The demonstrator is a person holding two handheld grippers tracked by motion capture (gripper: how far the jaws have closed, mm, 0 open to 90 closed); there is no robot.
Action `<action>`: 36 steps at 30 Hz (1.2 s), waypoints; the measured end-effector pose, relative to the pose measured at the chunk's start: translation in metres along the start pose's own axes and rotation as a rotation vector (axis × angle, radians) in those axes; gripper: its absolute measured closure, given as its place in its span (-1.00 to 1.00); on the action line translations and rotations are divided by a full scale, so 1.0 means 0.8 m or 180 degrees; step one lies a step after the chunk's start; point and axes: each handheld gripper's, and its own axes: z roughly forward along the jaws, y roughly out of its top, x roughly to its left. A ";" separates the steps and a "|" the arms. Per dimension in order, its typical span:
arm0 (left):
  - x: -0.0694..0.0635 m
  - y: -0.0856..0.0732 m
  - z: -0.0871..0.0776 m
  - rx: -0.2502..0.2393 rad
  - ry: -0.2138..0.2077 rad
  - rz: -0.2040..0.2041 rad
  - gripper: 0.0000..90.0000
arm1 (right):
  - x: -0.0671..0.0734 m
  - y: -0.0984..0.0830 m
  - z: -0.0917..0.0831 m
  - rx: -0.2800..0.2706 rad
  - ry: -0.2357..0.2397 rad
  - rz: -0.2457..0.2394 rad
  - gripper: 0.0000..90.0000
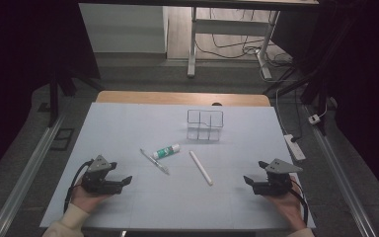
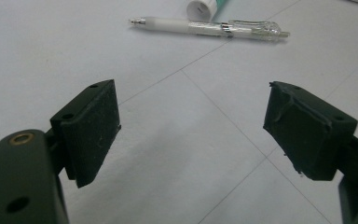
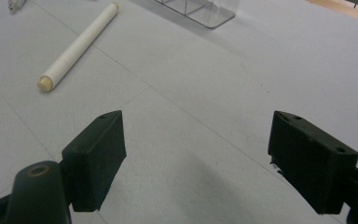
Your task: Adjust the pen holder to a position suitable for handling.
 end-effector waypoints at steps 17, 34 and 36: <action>0.000 -0.005 -0.004 0.0010 0.0036 0.0014 -0.59 | 0.002 0.003 0.007 0.0024 0.0064 -0.0002 -0.57; -0.001 -0.003 0.001 0.0054 0.0023 0.0050 -0.58 | 0.003 0.006 0.011 0.0052 0.0036 0.0066 -0.52; -0.001 -0.004 0.001 0.0054 0.0024 0.0049 -0.58 | 0.005 0.008 0.013 0.0049 0.0049 0.0063 -0.51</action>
